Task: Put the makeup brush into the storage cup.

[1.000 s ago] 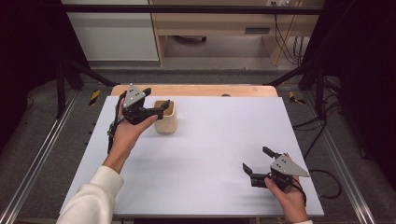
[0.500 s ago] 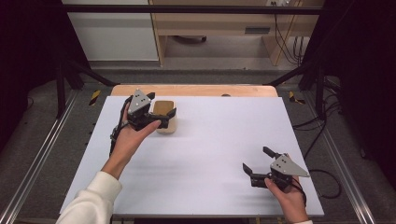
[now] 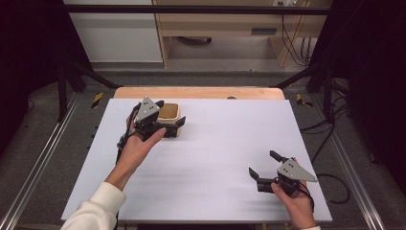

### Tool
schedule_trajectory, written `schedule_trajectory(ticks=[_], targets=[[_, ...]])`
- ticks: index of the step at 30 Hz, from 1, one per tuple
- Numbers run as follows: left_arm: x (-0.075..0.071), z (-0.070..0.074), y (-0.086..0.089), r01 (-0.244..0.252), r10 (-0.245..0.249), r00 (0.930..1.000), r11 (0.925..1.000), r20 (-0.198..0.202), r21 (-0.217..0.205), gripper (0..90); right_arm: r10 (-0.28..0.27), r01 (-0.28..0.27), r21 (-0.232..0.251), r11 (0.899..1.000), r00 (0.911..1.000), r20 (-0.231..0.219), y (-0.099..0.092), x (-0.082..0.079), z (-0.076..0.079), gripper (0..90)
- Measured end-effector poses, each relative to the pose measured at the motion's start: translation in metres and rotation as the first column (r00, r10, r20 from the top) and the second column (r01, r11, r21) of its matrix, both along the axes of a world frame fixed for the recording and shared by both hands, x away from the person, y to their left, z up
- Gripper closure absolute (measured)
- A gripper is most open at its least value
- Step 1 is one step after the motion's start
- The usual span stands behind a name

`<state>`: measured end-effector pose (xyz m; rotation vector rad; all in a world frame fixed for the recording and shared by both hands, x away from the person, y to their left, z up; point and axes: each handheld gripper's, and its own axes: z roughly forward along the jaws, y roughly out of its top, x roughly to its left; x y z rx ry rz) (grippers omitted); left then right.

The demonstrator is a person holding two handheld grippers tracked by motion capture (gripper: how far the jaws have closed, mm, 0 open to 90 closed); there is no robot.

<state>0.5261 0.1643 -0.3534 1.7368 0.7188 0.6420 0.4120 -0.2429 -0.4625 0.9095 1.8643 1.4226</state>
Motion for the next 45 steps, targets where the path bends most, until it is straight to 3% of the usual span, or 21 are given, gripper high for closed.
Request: schedule_trajectory(ticks=[13, 23, 45], targets=[[-0.014, -0.01, -0.009, 0.068, -0.068, 0.9976, 0.9977, -0.004, -0.004, 2.4, -0.006, 0.006, 0.001, 1.0, 1.0, 0.0, -0.002, 0.0, 0.0, 4.3], [-0.025, -0.021, -0.014, 0.14, -0.14, 0.9901, 0.9901, 0.001, -0.005, 2.5, -0.004, 0.004, -0.001, 1.0, 1.0, 0.002, -0.002, 0.0, 0.0, 4.3], [-0.049, -0.051, -0.016, 0.195, -0.196, 0.9806, 0.9803, -0.01, -0.029, 2.5, -0.003, 0.003, 0.002, 1.0, 1.0, 0.001, -0.001, 0.0, 0.0, 4.3]])
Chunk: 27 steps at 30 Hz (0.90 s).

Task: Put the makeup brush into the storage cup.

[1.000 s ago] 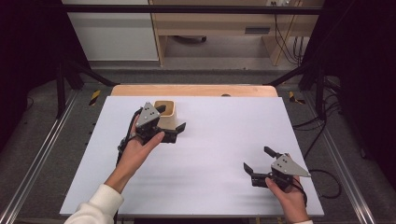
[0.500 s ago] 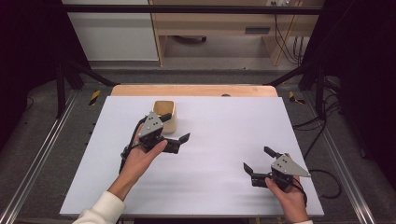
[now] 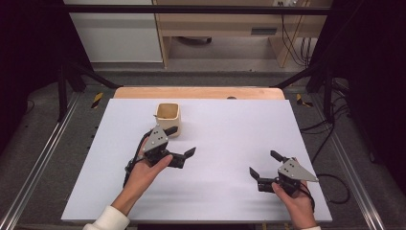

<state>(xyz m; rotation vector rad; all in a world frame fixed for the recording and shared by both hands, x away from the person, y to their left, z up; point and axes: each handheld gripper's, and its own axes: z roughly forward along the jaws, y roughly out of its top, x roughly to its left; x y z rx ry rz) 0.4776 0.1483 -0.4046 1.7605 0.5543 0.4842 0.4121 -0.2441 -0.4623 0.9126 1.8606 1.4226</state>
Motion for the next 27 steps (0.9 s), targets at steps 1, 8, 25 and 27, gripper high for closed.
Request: schedule_trajectory(ticks=[1, 8, 25, 27], targets=[[-0.001, -0.001, 0.001, 0.002, -0.002, 1.0, 1.0, 0.001, 0.0, 2.5, 0.0, 0.0, 0.0, 1.0, 1.0, 0.001, 0.0, 0.0, 0.0, 4.3], [-0.008, -0.008, 0.005, 0.004, -0.004, 1.0, 1.0, -0.003, -0.003, 2.5, 0.001, -0.001, -0.001, 1.0, 1.0, -0.001, 0.0, 0.0, 0.0, 4.3], [-0.025, -0.023, 0.043, -0.004, 0.004, 0.9996, 1.0, 0.026, 0.0, 2.5, -0.006, 0.006, 0.012, 1.0, 0.9999, -0.009, -0.001, 0.001, -0.001, 3.8], [-0.027, -0.024, 0.049, -0.01, 0.01, 0.9996, 0.9999, 0.027, -0.001, 2.5, -0.017, 0.017, 0.01, 1.0, 0.9998, -0.005, -0.002, 0.001, -0.001, 4.4]])
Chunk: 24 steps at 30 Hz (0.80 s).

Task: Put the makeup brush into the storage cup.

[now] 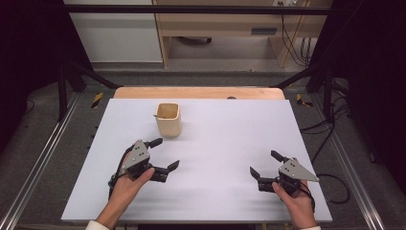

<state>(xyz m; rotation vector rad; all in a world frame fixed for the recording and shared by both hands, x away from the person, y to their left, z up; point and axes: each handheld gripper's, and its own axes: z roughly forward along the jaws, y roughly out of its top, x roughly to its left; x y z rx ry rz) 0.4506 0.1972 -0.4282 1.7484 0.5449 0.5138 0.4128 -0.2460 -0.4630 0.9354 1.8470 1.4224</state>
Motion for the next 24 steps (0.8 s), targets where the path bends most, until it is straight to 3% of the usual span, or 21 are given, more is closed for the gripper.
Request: schedule_trajectory(ticks=[10, 16, 24], targets=[[-0.008, -0.002, 0.031, -0.035, 0.035, 0.9994, 0.9994, 0.009, -0.005, 2.7, -0.019, 0.019, 0.014, 1.0, 0.9998, 0.001, -0.003, 0.0, 0.001, 4.6], [-0.013, -0.001, 0.05, -0.08, 0.08, 0.9965, 0.9963, 0.024, -0.033, 2.4, -0.019, 0.019, 0.02, 1.0, 0.9998, -0.002, -0.004, 0.0, 0.001, 4.3], [-0.02, 0.005, 0.067, -0.105, 0.107, 0.9933, 0.9933, 0.044, -0.049, 2.6, -0.028, 0.028, 0.029, 0.999, 0.9996, 0.006, -0.007, 0.0, 0.002, 4.4]])
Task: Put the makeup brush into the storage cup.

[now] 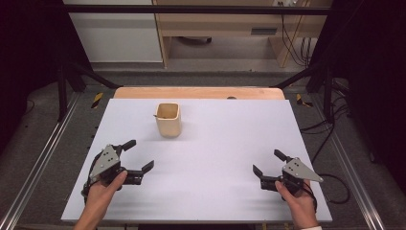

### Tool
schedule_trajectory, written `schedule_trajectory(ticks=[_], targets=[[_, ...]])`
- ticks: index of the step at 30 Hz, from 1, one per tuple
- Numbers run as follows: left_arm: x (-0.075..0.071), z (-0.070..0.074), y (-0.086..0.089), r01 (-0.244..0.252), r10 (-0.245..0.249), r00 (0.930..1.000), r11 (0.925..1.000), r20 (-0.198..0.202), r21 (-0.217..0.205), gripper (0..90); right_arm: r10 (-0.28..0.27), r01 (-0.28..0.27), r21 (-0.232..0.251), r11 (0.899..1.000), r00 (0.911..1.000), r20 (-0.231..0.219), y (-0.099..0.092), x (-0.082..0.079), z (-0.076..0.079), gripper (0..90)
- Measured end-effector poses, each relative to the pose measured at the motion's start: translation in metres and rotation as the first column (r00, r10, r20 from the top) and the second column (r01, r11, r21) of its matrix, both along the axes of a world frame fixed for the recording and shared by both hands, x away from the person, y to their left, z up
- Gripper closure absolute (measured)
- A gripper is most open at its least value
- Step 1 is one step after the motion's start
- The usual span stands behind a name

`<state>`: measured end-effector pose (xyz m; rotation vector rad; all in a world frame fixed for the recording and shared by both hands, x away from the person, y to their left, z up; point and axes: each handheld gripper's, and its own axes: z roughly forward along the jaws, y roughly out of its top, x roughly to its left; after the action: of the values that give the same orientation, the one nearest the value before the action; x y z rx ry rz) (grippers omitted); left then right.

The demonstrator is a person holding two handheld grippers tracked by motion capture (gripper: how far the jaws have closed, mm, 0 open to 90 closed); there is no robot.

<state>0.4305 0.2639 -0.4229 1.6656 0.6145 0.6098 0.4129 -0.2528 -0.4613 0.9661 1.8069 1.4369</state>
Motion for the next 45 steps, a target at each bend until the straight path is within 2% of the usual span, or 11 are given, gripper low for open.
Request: schedule_trajectory(ticks=[13, 23, 31, 37, 45], targets=[[-0.007, 0.003, 0.027, -0.046, 0.046, 0.9988, 0.9988, 0.018, -0.019, 3.3, -0.006, 0.006, 0.006, 1.0, 0.9999, 0.008, -0.004, 0.0, 0.001, 4.5], [-0.013, -0.005, 0.042, -0.063, 0.064, 0.9978, 0.9976, 0.021, -0.029, 3.1, -0.007, 0.007, -0.006, 1.0, 0.9998, 0.017, -0.005, 0.0, 0.001, 4.9], [-0.016, -0.01, 0.057, -0.095, 0.097, 0.9949, 0.9936, 0.028, -0.061, 3.1, -0.008, 0.008, -0.006, 1.0, 0.9998, 0.016, -0.006, 0.0, 0.0, 4.6], [-0.018, -0.012, 0.064, -0.108, 0.112, 0.9932, 0.9903, 0.034, -0.087, 3.1, -0.01, 0.01, -0.009, 1.0, 0.9999, 0.012, -0.006, 0.0, 0.0, 4.5], [-0.02, -0.017, 0.067, -0.109, 0.113, 0.9927, 0.99, 0.043, -0.09, 2.9, -0.016, 0.016, -0.006, 1.0, 0.9998, 0.007, -0.008, 0.001, -0.001, 4.2]])
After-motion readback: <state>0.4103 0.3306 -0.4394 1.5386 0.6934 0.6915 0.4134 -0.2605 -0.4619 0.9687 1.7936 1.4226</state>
